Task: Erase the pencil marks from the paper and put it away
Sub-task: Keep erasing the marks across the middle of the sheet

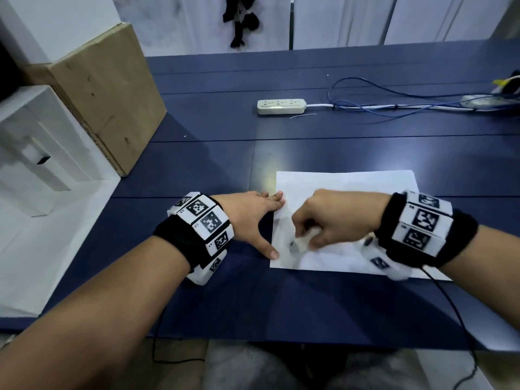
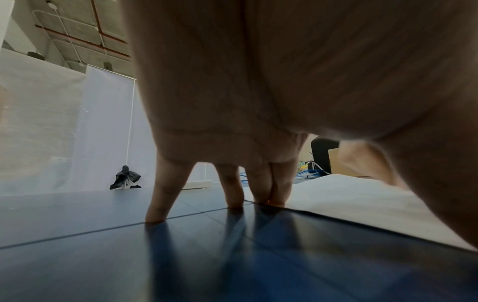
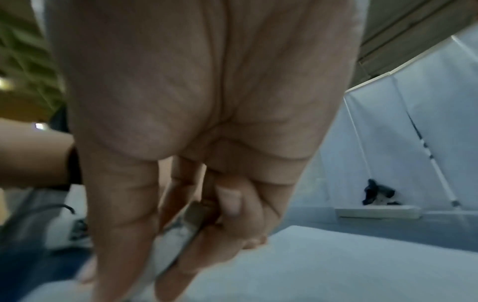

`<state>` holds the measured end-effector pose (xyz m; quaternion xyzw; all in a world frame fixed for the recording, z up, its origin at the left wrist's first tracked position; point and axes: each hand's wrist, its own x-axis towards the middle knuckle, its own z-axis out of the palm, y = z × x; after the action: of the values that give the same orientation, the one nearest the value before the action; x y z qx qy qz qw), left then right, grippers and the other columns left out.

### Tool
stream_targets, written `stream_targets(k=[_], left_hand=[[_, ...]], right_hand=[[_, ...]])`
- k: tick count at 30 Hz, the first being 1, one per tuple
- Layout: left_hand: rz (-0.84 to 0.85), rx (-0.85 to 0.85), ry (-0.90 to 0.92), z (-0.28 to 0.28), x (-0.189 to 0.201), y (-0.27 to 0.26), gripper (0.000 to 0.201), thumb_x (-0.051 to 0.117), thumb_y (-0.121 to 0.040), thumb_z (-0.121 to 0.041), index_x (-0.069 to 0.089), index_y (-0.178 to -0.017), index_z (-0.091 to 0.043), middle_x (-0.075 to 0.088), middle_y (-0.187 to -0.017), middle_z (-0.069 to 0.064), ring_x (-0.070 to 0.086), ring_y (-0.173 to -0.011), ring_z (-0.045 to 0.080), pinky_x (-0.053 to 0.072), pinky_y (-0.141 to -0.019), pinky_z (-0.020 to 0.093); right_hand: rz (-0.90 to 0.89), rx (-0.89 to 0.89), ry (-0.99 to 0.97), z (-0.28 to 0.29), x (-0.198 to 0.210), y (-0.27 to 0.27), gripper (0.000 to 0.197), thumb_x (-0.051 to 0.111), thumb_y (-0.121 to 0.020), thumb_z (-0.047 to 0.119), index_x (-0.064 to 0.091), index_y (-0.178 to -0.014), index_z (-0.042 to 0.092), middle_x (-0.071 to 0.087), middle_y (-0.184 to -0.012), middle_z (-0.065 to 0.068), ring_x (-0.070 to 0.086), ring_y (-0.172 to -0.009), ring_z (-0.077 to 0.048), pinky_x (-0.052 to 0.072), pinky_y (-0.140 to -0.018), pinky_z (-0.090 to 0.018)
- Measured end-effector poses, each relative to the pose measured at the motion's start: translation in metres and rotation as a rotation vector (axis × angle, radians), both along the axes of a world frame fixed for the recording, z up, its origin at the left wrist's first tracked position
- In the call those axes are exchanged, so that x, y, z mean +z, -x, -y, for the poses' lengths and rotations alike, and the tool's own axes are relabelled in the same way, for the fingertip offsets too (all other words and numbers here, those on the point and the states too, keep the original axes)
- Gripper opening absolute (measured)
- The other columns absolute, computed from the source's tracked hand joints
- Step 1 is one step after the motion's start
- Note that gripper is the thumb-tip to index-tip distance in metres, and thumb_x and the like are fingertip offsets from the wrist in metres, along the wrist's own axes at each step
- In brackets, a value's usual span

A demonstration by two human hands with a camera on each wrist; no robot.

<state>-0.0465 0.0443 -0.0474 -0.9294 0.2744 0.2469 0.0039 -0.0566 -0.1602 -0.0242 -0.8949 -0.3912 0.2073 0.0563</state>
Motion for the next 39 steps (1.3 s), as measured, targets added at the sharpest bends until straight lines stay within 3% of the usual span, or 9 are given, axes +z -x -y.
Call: stream_targets(k=[6, 12, 17, 22, 25, 29, 33, 36, 39], left_hand=[[0.006, 0.005, -0.021, 0.0, 0.002, 0.001, 0.122, 0.072, -0.067, -0.07, 0.004, -0.156, -0.023, -0.003, -0.162, -0.014, 0.004, -0.149, 0.013, 0.014, -0.121, 0.032], [-0.013, 0.001, -0.027, 0.0, -0.002, -0.001, 0.125, 0.07, -0.065, -0.073, 0.0, -0.156, -0.023, -0.007, -0.162, -0.014, 0.0, -0.149, 0.014, 0.013, -0.122, 0.037], [-0.003, -0.006, -0.045, 0.0, 0.0, 0.001, 0.124, 0.069, -0.066, -0.074, -0.001, -0.156, -0.025, -0.007, -0.162, -0.015, -0.001, -0.149, 0.013, 0.014, -0.121, 0.039], [-0.018, 0.008, -0.059, -0.001, -0.002, 0.0, 0.126, 0.068, -0.063, -0.077, -0.002, -0.155, -0.028, -0.01, -0.16, -0.019, -0.002, -0.149, 0.011, 0.018, -0.118, 0.053], [-0.016, -0.006, -0.057, 0.0, -0.001, -0.001, 0.125, 0.069, -0.066, -0.074, -0.002, -0.156, -0.025, -0.009, -0.161, -0.016, -0.002, -0.149, 0.013, 0.016, -0.121, 0.044], [-0.01, -0.003, -0.054, 0.0, 0.0, 0.0, 0.124, 0.069, -0.066, -0.073, -0.002, -0.156, -0.025, -0.009, -0.161, -0.016, -0.002, -0.149, 0.012, 0.013, -0.121, 0.04], [-0.018, 0.008, -0.05, -0.001, -0.003, -0.002, 0.125, 0.07, -0.064, -0.074, -0.002, -0.156, -0.026, -0.009, -0.16, -0.018, -0.001, -0.149, 0.012, 0.015, -0.121, 0.042], [-0.023, 0.01, -0.029, -0.001, -0.003, -0.003, 0.126, 0.071, -0.064, -0.074, 0.0, -0.156, -0.024, -0.007, -0.161, -0.017, 0.001, -0.149, 0.014, 0.015, -0.121, 0.038], [-0.027, 0.019, -0.013, -0.001, -0.001, -0.002, 0.125, 0.072, -0.065, -0.072, 0.002, -0.156, -0.023, -0.006, -0.161, -0.016, 0.001, -0.149, 0.013, 0.014, -0.121, 0.036]], right_hand=[[0.162, -0.135, -0.015, 0.011, 0.003, -0.022, 0.019, 0.07, -0.082, 0.03, 0.066, -0.098, 0.02, 0.062, -0.085, 0.008, 0.059, -0.084, -0.017, 0.044, -0.07, -0.027], [-0.011, -0.009, 0.012, 0.005, 0.0, -0.002, 0.02, 0.074, -0.079, 0.027, 0.068, -0.098, 0.024, 0.066, -0.085, 0.009, 0.054, -0.073, -0.006, 0.039, -0.061, -0.008], [0.165, -0.19, -0.002, 0.014, 0.003, -0.029, 0.015, 0.069, -0.081, 0.029, 0.064, -0.094, 0.023, 0.063, -0.088, 0.007, 0.059, -0.088, -0.019, 0.052, -0.077, -0.036], [-0.053, 0.002, -0.004, 0.008, 0.003, 0.009, 0.015, 0.071, -0.08, 0.025, 0.065, -0.094, 0.023, 0.068, -0.084, 0.01, 0.056, -0.071, -0.008, 0.046, -0.066, -0.019], [0.03, -0.055, 0.019, 0.009, 0.003, -0.01, 0.02, 0.072, -0.081, 0.026, 0.067, -0.1, 0.023, 0.065, -0.087, 0.012, 0.058, -0.081, -0.01, 0.044, -0.068, -0.016], [0.161, -0.172, -0.011, 0.017, 0.006, -0.028, 0.019, 0.067, -0.084, 0.031, 0.067, -0.098, 0.018, 0.067, -0.09, 0.004, 0.061, -0.088, -0.02, 0.05, -0.074, -0.033], [-0.041, -0.046, -0.02, 0.011, 0.001, 0.008, 0.016, 0.071, -0.08, 0.027, 0.066, -0.094, 0.021, 0.061, -0.073, 0.014, 0.053, -0.065, -0.002, 0.042, -0.06, -0.013], [-0.05, -0.022, 0.003, 0.009, 0.0, 0.002, 0.018, 0.074, -0.079, 0.026, 0.068, -0.096, 0.025, 0.058, -0.074, 0.019, 0.053, -0.066, 0.004, 0.038, -0.06, -0.008], [0.096, -0.173, -0.009, 0.016, 0.004, -0.028, 0.02, 0.072, -0.081, 0.029, 0.068, -0.099, 0.021, 0.066, -0.09, 0.009, 0.06, -0.085, -0.013, 0.045, -0.071, -0.024]])
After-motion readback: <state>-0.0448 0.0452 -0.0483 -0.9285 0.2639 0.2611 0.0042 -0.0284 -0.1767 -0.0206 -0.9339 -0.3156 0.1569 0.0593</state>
